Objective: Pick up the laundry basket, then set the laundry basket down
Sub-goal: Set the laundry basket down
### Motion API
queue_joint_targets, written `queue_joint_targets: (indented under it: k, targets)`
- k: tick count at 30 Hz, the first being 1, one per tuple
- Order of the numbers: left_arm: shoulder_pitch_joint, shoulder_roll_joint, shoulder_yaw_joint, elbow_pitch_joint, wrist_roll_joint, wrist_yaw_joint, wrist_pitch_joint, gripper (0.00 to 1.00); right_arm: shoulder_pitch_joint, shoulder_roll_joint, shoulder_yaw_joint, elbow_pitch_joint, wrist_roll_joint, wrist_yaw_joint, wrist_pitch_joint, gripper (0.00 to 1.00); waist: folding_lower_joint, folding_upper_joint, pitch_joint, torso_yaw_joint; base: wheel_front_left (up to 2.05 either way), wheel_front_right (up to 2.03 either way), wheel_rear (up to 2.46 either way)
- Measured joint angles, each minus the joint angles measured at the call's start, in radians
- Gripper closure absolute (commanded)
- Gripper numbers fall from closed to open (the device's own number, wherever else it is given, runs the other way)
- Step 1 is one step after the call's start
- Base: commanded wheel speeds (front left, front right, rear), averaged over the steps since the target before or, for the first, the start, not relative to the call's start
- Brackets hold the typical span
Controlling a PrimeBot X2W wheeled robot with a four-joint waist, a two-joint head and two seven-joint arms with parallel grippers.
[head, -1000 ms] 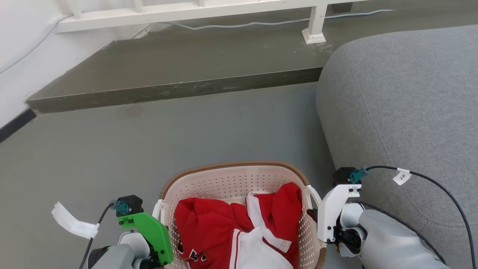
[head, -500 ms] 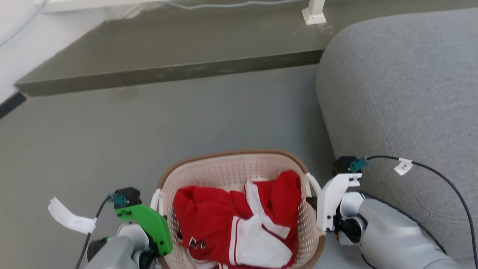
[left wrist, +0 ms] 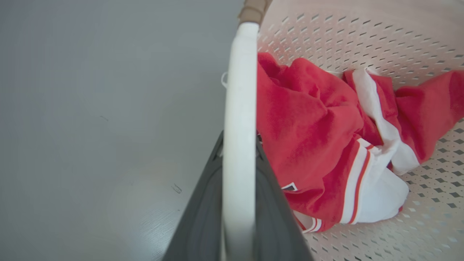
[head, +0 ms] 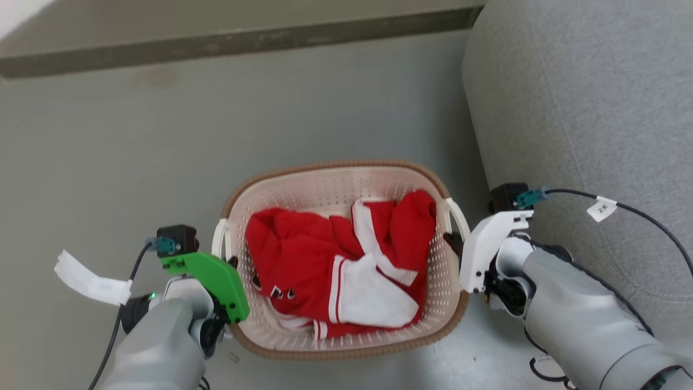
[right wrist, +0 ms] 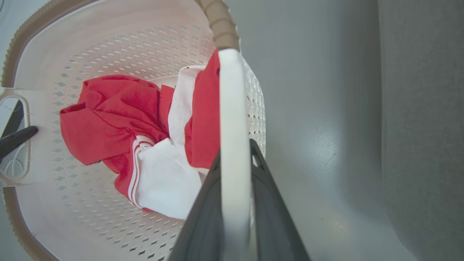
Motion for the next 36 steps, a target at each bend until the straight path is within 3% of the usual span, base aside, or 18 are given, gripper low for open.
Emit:
queue_joint_targets:
  k: [20, 36]
  targets:
    - [-0.169, 0.001, -0.002, -0.024, 0.04, 0.03, -0.121, 1.0, -0.138, -0.03, -0.022, -0.034, -0.003, 0.0, -0.17, 1.0, 0.0001, 0.0, 0.265, 0.005, 0.0, 0.0, 0.0]
    - [-0.31, 0.0, -0.01, -0.027, 0.06, 0.031, -0.15, 1.0, -0.244, -0.054, -0.025, -0.046, -0.003, 0.0, -0.236, 1.0, 0.0002, 0.0, 0.47, 0.013, 0.0, 0.0, 0.0]
